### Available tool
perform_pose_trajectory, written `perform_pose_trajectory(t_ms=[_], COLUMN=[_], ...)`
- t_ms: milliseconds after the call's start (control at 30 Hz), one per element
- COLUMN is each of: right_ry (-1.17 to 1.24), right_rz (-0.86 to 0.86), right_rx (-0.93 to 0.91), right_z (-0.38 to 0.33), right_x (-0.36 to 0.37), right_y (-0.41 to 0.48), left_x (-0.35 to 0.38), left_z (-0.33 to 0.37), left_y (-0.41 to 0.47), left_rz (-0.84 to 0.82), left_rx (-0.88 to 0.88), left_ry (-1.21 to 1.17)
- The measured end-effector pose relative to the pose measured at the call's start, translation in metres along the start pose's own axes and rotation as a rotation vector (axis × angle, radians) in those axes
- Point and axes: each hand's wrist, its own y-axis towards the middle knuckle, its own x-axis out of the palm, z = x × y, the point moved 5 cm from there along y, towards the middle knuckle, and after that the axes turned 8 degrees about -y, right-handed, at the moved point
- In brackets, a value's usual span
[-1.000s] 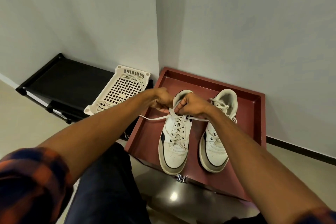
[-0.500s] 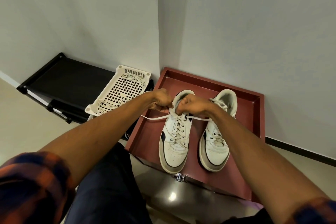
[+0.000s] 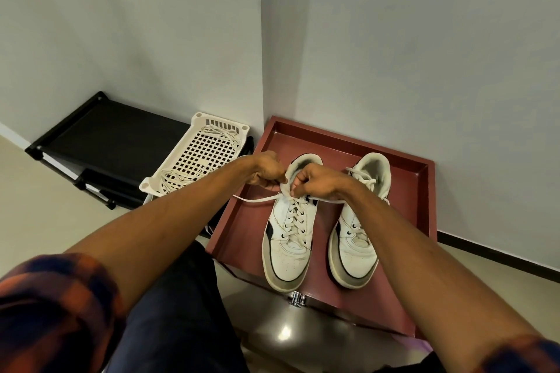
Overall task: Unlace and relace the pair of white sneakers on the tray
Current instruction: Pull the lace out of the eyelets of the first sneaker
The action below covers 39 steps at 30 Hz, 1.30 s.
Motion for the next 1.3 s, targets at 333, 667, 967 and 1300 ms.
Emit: perform_pose_trajectory(t_ms=[333, 667, 967, 1300], right_ry=[0.066, 0.393, 0.247, 0.079], right_rz=[-0.02, -0.012, -0.054, -0.084], right_rx=[0.041, 0.006, -0.033, -0.076], right_z=[-0.002, 0.007, 0.004, -0.016], right_x=[-0.001, 0.001, 0.001, -0.007], right_y=[0.006, 0.001, 0.001, -0.014], left_x=[0.0, 0.003, 0.002, 0.013], left_z=[0.001, 0.002, 0.001, 0.017], left_y=[0.0, 0.0, -0.001, -0.01], left_rz=[0.009, 0.037, 0.042, 0.035], left_rx=[0.012, 0.016, 0.022, 0.02], left_ry=[0.007, 0.019, 0.098, 0.173])
